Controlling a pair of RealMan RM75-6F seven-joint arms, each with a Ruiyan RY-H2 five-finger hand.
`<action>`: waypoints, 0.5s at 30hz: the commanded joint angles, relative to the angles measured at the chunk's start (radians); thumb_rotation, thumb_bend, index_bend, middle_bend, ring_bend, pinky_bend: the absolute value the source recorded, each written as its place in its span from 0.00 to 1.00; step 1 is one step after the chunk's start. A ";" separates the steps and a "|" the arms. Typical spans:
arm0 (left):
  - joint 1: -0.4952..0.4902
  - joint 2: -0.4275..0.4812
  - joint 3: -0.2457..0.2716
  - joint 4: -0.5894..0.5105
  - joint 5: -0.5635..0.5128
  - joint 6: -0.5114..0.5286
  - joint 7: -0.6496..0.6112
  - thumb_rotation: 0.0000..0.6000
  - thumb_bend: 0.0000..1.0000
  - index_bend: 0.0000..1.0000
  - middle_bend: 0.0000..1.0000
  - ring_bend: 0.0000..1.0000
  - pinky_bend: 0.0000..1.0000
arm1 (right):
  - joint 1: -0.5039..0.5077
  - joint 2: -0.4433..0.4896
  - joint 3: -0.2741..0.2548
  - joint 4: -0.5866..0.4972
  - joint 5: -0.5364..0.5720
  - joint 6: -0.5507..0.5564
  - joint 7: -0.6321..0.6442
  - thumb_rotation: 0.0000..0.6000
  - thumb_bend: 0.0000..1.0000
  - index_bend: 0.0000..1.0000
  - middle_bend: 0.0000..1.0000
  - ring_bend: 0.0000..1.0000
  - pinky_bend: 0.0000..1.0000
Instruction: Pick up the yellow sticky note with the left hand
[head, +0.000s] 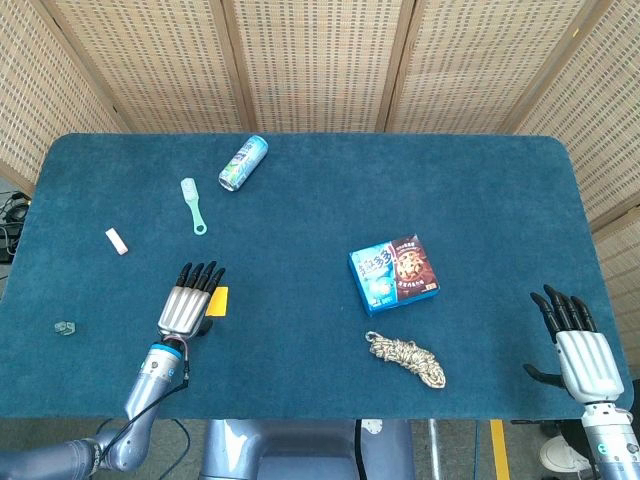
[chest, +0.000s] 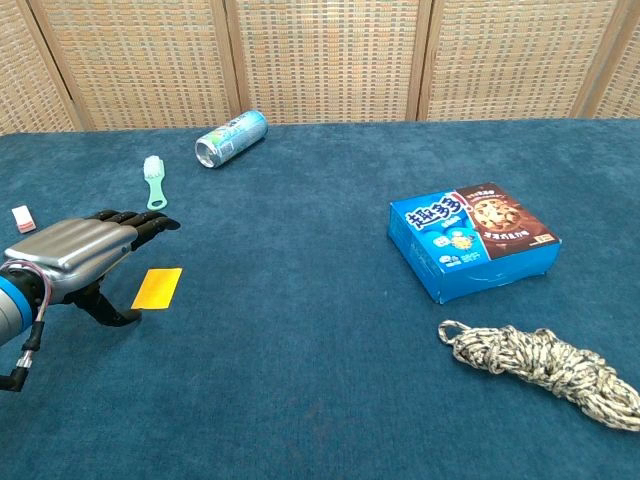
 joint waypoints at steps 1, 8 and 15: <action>-0.004 -0.003 0.002 0.005 -0.005 0.000 0.004 1.00 0.31 0.00 0.00 0.00 0.00 | 0.000 0.002 -0.001 -0.001 -0.002 0.001 0.005 1.00 0.01 0.00 0.00 0.00 0.00; -0.023 -0.022 0.001 0.044 -0.024 -0.012 0.011 1.00 0.31 0.00 0.00 0.00 0.00 | 0.003 0.004 -0.003 0.000 -0.006 -0.004 0.018 1.00 0.01 0.00 0.00 0.00 0.00; -0.041 -0.043 0.000 0.076 -0.014 -0.001 0.015 1.00 0.32 0.00 0.00 0.00 0.00 | 0.004 0.004 -0.005 -0.001 -0.009 -0.004 0.019 1.00 0.01 0.00 0.00 0.00 0.00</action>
